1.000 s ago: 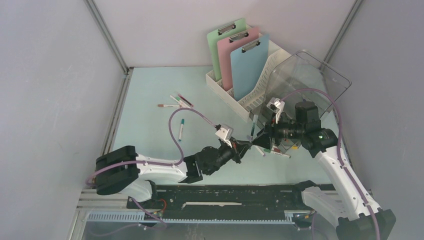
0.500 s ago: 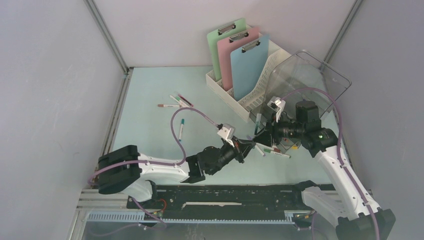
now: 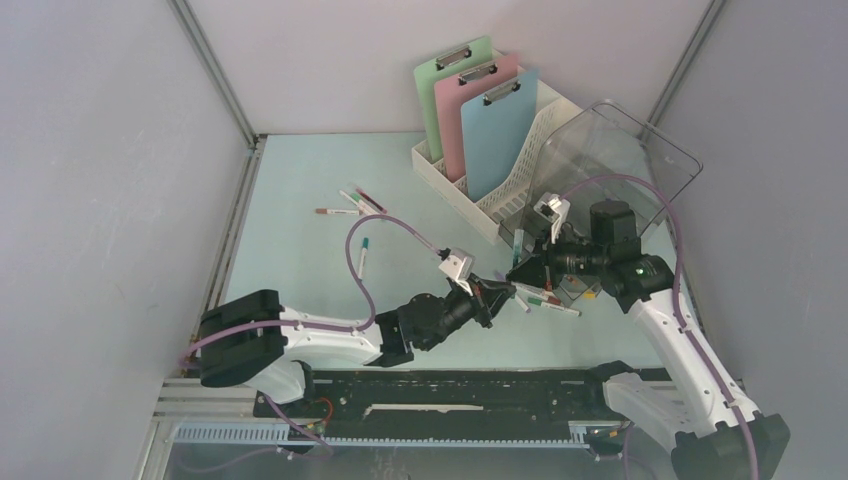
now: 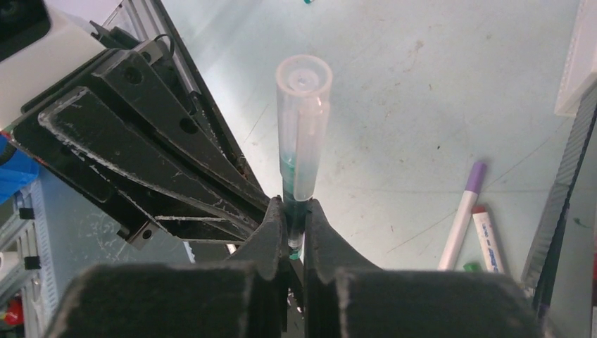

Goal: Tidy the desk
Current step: Place the stationery in the drawer.

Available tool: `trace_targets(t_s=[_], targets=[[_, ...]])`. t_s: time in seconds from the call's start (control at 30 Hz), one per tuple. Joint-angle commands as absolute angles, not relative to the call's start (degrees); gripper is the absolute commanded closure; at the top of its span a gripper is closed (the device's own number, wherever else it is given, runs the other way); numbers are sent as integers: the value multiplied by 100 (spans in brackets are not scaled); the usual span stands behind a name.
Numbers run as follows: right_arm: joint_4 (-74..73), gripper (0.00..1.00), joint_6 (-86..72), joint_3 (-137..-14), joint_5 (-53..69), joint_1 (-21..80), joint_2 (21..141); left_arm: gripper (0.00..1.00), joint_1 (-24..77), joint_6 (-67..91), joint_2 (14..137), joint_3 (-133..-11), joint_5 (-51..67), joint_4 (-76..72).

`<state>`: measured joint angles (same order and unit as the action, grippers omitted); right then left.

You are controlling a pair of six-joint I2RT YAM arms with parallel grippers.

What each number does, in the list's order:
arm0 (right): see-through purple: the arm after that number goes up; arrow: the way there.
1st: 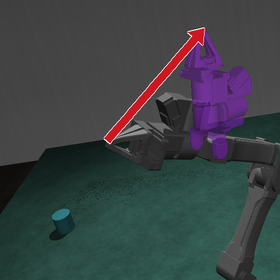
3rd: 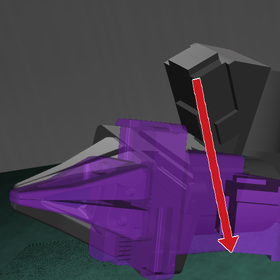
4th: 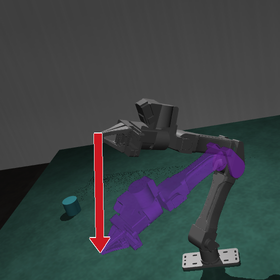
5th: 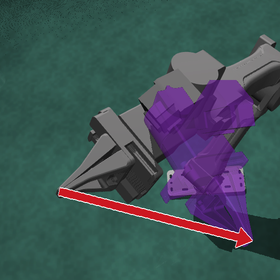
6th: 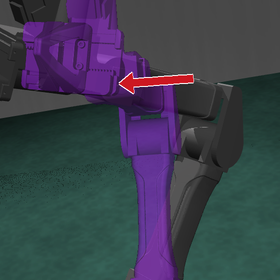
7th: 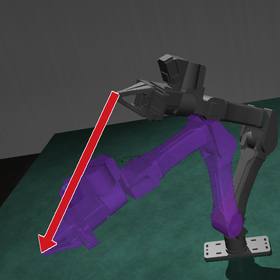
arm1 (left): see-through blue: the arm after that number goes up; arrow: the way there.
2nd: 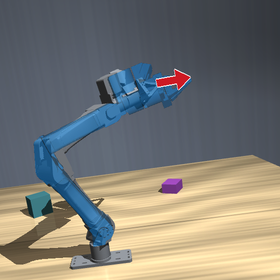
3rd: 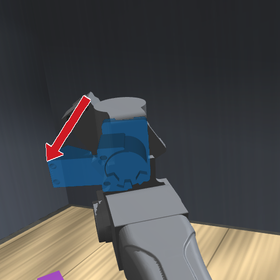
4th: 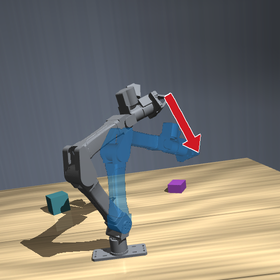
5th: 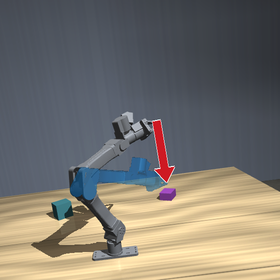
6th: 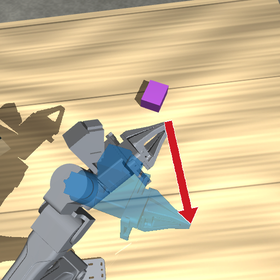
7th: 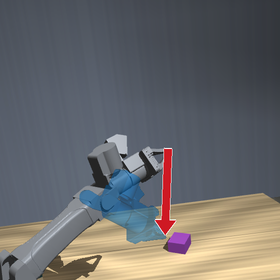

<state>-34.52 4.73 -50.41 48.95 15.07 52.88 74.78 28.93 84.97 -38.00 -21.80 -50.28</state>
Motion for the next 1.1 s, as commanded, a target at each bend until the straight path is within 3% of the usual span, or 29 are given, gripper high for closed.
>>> trace_targets(t_s=[0.0,0.13,0.23,0.53,0.73,1.07], targets=[[-3322,100,534,-5193,4932,1494,5291,92,7530,2844,8482,-4009,-2174,-5278],[-3343,100,616,-5191,4916,1494,5291,56,7526,2839,8381,-3911,-2284,-5214],[-3374,100,706,-5190,4860,1490,5276,43,7532,2718,8235,-3820,-2405,-5113],[-3806,100,1762,-5242,4193,1486,5138,24,7529,1939,7513,-3282,-3279,-4696],[-3956,100,2190,-5236,3534,1397,5087,1,7526,1571,7058,-2969,-4274,-4211],[-3633,100,2394,-5036,2022,1107,5137,0,7518,1610,6852,-2768,-4882,-3621]])
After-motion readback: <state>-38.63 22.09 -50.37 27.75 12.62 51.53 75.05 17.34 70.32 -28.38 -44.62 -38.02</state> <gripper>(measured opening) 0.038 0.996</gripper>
